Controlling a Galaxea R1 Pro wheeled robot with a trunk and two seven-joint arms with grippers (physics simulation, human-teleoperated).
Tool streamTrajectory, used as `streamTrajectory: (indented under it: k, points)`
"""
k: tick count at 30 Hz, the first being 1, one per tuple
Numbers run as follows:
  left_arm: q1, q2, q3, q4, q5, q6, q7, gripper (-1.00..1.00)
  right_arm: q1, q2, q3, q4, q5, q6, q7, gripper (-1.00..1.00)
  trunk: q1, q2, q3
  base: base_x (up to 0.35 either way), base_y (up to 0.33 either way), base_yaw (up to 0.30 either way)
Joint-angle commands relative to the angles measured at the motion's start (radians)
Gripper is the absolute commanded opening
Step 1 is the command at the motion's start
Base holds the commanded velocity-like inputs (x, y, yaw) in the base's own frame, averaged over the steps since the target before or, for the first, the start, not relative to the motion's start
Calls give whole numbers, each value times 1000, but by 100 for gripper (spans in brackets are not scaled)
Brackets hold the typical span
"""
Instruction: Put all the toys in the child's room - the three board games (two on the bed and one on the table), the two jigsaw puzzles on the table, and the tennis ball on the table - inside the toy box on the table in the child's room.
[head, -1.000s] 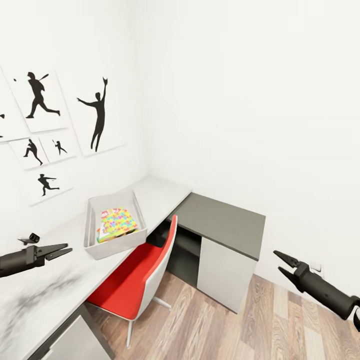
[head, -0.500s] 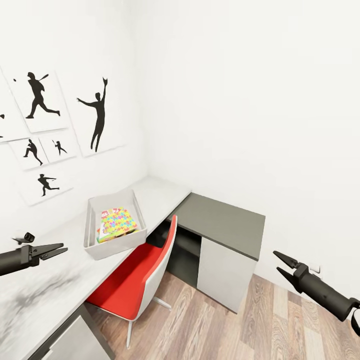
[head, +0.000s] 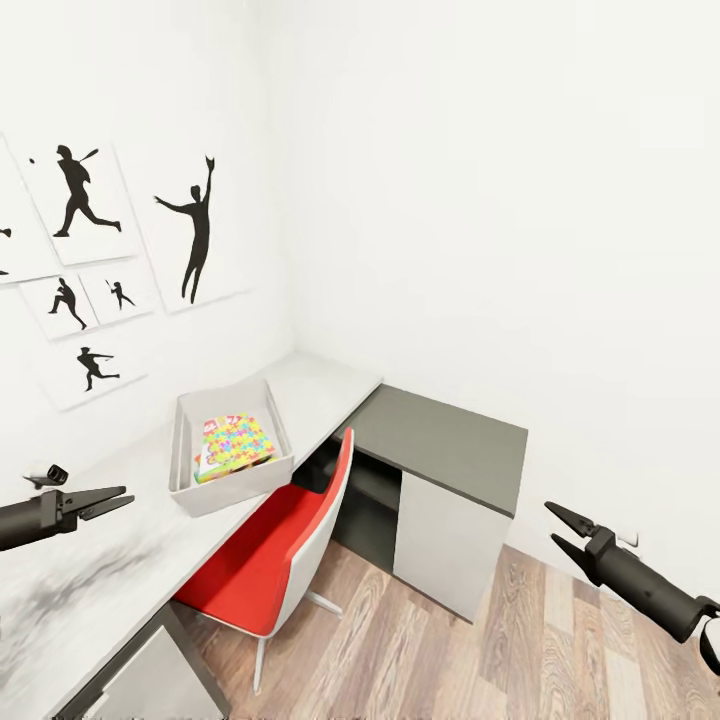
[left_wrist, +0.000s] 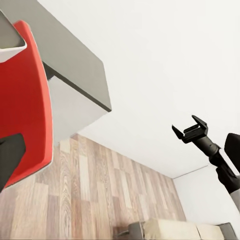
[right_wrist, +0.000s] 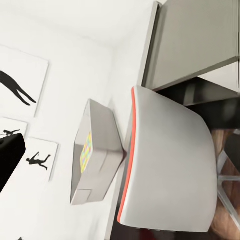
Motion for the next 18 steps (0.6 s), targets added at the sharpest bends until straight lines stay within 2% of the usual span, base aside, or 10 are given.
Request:
streamTrajectory:
  k: [1, 10, 18]
  points:
    - [-1, 1, 0, 0, 0, 11, -4, 100, -1, 0, -1, 1, 2, 6, 4, 100, 0, -2, -2, -238, 91, -148]
    - [0, 2, 0, 0, 0, 11, -4, 100, -1, -1, -4, 10, 1, 6, 4, 100, 0, -2, 4, -253, 152, -233]
    - [0, 4, 0, 0, -1, 11, -4, 100, -1, 0, -3, 13, 0, 6, 4, 100, 0, -2, 10, -41, 23, -256]
